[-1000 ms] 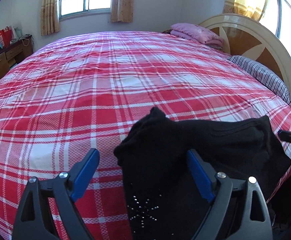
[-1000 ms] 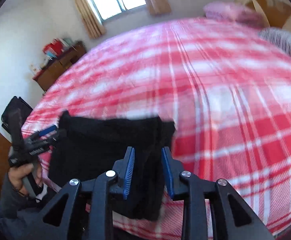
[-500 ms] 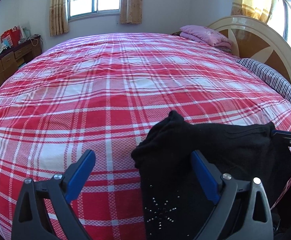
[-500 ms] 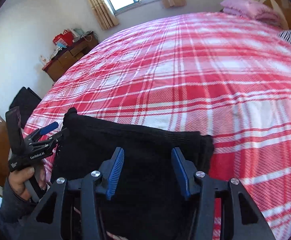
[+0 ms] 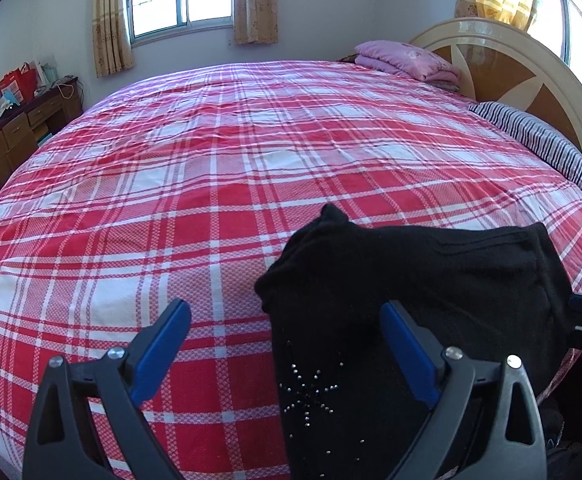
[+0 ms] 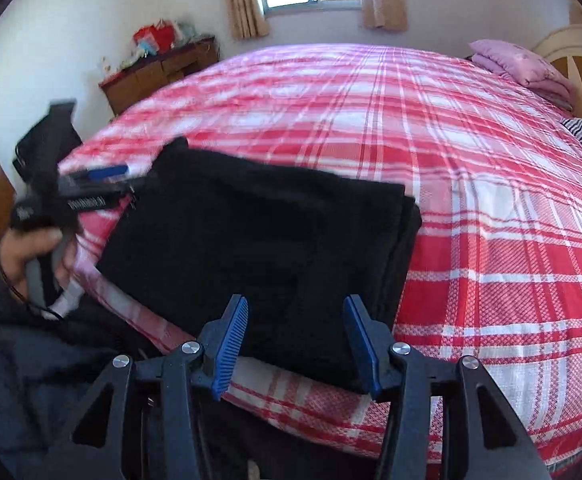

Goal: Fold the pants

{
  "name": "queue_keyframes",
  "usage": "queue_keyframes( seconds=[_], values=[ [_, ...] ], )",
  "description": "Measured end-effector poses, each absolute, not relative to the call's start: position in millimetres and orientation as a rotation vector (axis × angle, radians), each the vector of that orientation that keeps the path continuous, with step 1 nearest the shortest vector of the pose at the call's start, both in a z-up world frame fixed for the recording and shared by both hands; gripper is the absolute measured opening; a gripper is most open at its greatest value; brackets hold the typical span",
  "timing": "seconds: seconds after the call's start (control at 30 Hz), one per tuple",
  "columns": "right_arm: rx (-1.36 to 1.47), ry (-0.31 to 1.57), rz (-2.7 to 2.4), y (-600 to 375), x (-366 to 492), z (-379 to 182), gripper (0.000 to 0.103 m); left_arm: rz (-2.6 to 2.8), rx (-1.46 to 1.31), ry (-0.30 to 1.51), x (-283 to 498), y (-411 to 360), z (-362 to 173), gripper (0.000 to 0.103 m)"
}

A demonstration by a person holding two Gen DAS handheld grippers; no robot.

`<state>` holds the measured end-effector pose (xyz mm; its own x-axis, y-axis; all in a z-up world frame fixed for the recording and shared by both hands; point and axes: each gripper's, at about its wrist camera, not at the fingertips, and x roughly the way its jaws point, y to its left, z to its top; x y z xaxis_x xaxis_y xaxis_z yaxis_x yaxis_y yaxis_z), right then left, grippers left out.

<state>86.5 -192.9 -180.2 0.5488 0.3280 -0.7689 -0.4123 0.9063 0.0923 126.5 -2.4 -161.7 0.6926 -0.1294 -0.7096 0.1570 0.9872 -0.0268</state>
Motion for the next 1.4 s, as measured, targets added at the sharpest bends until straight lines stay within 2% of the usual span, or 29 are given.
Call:
queue_keyframes(
  seconds=[0.3,0.5,0.6,0.73,1.0,1.4],
  values=[
    [-0.137,0.888,0.444,-190.6,85.9,-184.5,0.052,-0.216,0.061,0.839,124.4,-9.0,-160.0,0.098],
    [-0.163,0.888,0.445,-187.9,85.3,-188.7,0.054,-0.249,0.152,0.877,89.7,-1.1,-180.2,0.098],
    [-0.182,0.888,0.452,-184.0,84.1,-190.0,0.058,-0.247,0.181,0.878,78.5,2.7,-191.5,0.103],
    [-0.219,0.875,0.449,-179.0,81.4,-189.2,0.058,-0.262,0.108,0.895,81.2,14.0,-196.6,0.103],
    [0.061,0.858,0.426,-219.2,103.1,-166.0,0.058,-0.208,0.044,0.818,91.1,34.1,-169.5,0.103],
    [0.229,0.958,0.350,-243.0,146.8,-193.5,0.057,-0.259,0.001,0.845,121.6,9.2,-193.6,0.103]
  ],
)
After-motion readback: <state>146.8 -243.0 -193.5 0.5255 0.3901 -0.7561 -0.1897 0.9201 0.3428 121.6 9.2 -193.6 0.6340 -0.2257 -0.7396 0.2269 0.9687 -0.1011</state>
